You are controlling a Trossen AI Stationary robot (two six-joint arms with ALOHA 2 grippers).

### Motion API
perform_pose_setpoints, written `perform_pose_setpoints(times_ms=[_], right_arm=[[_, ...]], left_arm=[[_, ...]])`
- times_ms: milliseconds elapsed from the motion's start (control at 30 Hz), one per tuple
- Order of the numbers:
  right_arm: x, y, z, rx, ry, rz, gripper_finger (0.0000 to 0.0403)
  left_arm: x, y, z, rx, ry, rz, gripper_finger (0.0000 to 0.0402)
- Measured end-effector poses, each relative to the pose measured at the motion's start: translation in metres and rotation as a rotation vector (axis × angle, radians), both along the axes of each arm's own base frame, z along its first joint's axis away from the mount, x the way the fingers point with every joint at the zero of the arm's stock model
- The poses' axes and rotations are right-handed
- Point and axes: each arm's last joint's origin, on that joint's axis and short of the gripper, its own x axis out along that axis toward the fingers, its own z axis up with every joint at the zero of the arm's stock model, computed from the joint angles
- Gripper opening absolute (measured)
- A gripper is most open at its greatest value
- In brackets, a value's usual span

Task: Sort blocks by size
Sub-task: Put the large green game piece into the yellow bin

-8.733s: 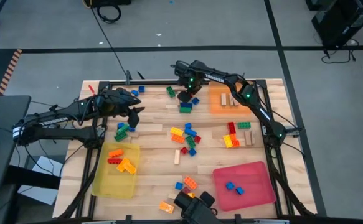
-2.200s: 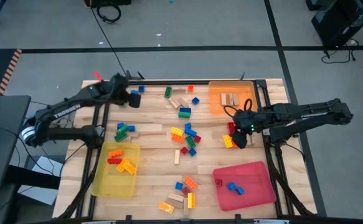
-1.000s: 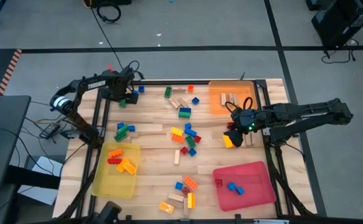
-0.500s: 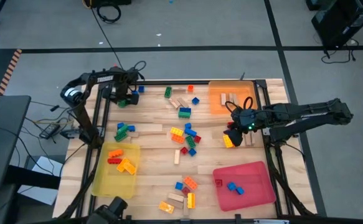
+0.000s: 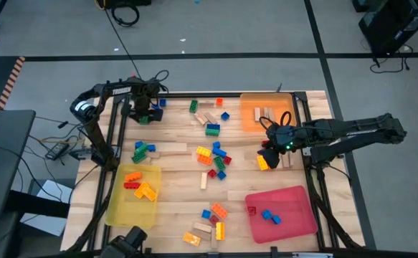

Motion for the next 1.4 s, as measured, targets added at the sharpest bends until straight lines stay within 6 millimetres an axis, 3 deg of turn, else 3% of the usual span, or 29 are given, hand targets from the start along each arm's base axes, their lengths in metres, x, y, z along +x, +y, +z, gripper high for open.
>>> perform_pose_setpoints(times_ms=[433,767,1000,1233,1400], right_arm=[[0.000,0.000,0.000,-0.026,0.006,0.018,0.0208],[-0.001,0.000,0.000,-0.033,0.011,0.027,0.0204],[-0.001,0.000,0.000,-0.045,0.013,0.040,0.0204],[0.000,0.000,0.001,-0.059,0.004,0.058,0.0204],[0.000,-0.003,0.001,-0.076,0.007,0.065,0.0204]], left_arm=[[0.003,0.005,-0.001,0.066,-0.007,0.052,0.0227],[0.005,-0.002,-0.003,0.048,0.021,0.031,0.0137],[0.012,-0.009,0.000,0.056,0.017,0.001,0.0136],[0.016,-0.026,0.030,0.128,-0.010,-0.013,0.0142],[0.021,-0.049,0.060,0.194,-0.068,-0.069,0.0142]])
